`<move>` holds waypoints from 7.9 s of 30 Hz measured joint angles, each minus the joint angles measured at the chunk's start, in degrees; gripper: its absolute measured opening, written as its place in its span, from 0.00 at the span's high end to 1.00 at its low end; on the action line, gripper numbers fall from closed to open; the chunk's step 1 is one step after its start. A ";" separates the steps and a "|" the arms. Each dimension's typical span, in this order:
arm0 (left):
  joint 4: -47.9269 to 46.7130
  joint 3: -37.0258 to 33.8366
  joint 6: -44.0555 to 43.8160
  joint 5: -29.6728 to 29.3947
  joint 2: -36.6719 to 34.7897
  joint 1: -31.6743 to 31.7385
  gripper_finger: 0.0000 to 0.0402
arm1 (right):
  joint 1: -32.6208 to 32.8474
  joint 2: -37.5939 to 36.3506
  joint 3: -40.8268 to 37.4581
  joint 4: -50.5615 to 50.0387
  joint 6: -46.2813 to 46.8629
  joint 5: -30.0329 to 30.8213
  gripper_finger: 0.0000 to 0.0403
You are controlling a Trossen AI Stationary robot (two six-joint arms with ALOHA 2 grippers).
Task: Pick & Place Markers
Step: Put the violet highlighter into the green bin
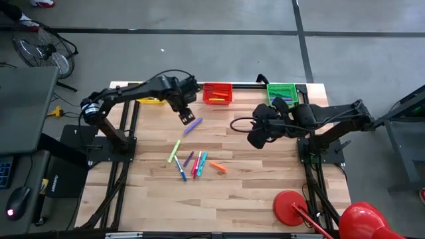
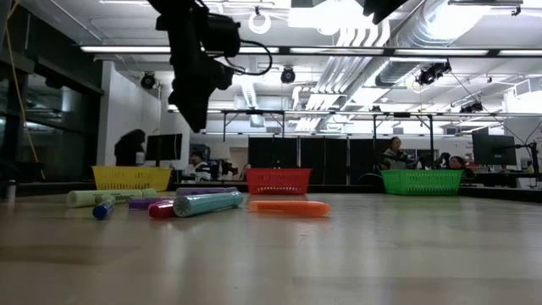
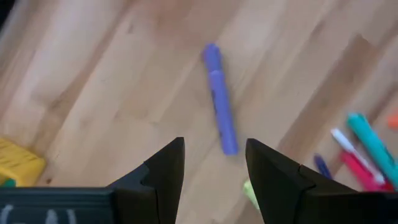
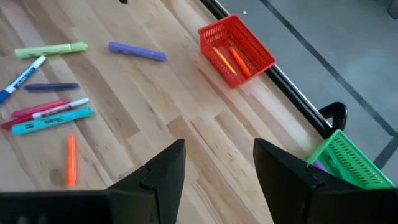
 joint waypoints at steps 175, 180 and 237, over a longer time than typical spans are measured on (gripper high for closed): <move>66.39 0.02 -8.14 30.38 16.52 -19.08 0.81 | -0.94 -12.56 -65.60 109.61 -6.21 -9.66 0.88; 66.45 0.02 -11.37 31.92 16.52 -19.08 0.66 | -0.94 -12.54 -65.62 109.47 -6.43 -9.92 0.88; 13.05 0.04 10.02 17.29 -14.19 -13.86 0.58 | -38.21 18.24 -14.18 8.92 -46.68 -14.88 0.88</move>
